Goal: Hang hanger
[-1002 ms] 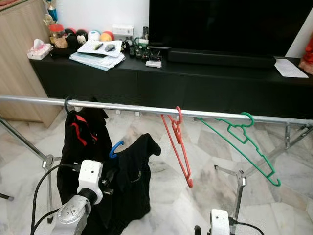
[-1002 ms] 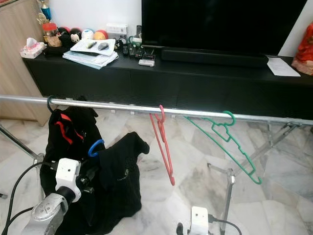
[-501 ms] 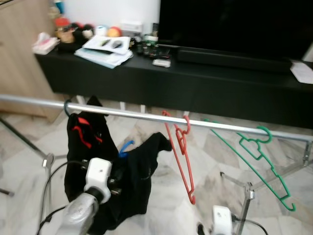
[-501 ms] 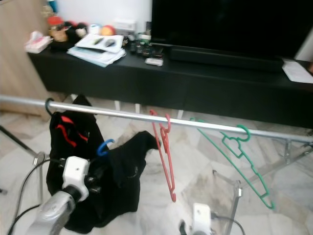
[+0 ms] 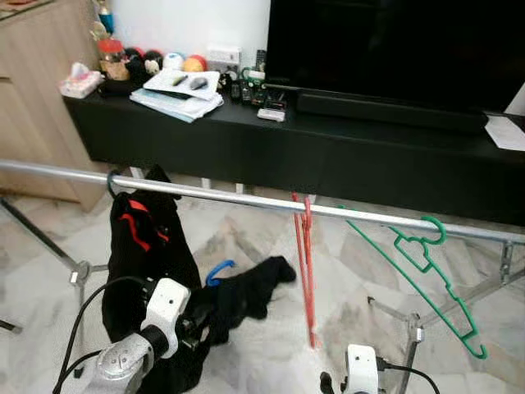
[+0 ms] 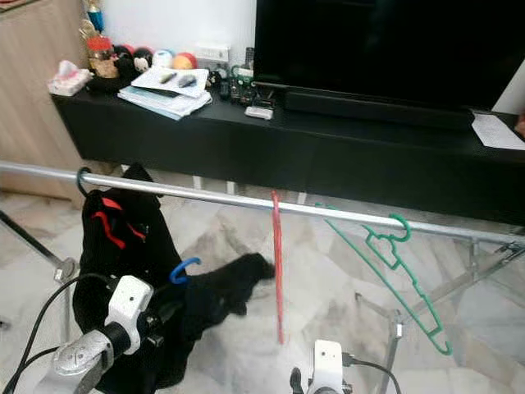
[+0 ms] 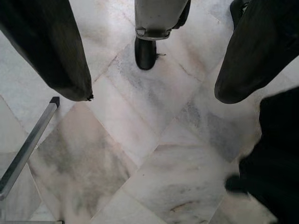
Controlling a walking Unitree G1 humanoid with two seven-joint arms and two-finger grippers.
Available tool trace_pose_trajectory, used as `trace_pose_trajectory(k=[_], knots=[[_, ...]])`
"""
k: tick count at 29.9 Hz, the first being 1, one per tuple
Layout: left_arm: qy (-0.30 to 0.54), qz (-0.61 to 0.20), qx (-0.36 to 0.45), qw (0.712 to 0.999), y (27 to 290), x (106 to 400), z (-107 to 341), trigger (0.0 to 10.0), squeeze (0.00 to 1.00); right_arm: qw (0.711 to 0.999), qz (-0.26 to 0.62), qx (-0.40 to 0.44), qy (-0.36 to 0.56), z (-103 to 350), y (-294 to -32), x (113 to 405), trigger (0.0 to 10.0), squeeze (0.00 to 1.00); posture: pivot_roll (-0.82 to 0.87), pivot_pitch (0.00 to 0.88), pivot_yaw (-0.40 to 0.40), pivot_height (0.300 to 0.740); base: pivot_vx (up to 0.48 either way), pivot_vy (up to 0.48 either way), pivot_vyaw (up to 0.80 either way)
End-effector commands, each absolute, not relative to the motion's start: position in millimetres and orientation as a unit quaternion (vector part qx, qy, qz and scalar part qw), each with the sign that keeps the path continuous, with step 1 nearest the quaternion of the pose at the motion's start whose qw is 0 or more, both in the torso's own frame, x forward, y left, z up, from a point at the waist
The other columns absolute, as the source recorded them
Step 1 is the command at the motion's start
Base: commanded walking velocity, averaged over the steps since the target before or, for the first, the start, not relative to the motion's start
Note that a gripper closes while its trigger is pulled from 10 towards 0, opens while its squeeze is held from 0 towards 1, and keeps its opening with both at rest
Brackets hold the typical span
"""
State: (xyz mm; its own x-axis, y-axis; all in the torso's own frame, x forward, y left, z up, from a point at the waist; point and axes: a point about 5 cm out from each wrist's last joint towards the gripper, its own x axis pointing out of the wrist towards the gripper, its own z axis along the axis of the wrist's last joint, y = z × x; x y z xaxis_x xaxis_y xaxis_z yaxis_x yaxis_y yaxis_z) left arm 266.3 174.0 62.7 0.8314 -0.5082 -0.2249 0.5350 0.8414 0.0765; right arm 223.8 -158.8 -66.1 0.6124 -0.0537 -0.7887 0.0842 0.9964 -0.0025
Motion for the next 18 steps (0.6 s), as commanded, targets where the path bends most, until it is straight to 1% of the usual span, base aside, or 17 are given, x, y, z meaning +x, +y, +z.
trace_pose_trajectory(k=[1, 5, 7, 10, 16, 18], knots=[[0.067, -0.296, 0.083, 0.949, 166.2, 275.2, 80.2, 10.0, 0.0, 0.894, -0.039, 0.011, 0.446, -68.4, -162.2, 219.9, 10.0, 0.0, -0.03, 0.113, -0.034, 0.74, 0.0, 0.0, 0.0], [0.054, -0.278, 0.087, 0.955, 159.1, 294.3, 90.5, 10.0, 0.0, 0.894, -0.037, 0.008, 0.446, -68.2, -162.0, 220.2, 10.0, 0.0, -0.03, 0.111, -0.037, 0.74, 0.0, 0.0, 0.0], [0.052, -0.277, 0.086, 0.956, 158.5, 295.4, 91.0, 10.0, 0.0, 0.894, -0.037, 0.008, 0.446, -68.2, -162.0, 220.2, 10.0, 0.0, -0.03, 0.111, -0.037, 0.74, 0.0, 0.0, 0.0], [0.041, -0.26, 0.064, 0.963, 152.5, 308.1, 97.1, 10.0, 0.0, 0.895, -0.037, 0.007, 0.445, -68.0, -162.6, 220.5, 10.0, 0.0, -0.04, 0.11, -0.038, 0.74, 0.0, 0.0, 0.0], [0.034, -0.248, 0.059, 0.966, 149.5, 316.6, 102.4, 10.0, 0.0, 0.895, -0.037, 0.006, 0.445, -68.0, -162.7, 220.5, 10.0, 0.0, -0.04, 0.109, -0.038, 0.74, 0.0, 0.0, 0.0], [0.03, -0.228, 0.055, 0.972, 151.5, 321.3, 103.9, 10.0, 0.0, 0.895, -0.036, 0.006, 0.445, -67.8, -162.6, 220.8, 10.0, 0.0, -0.04, 0.11, -0.04, 0.74, 0.0, 0.0, 0.0]])
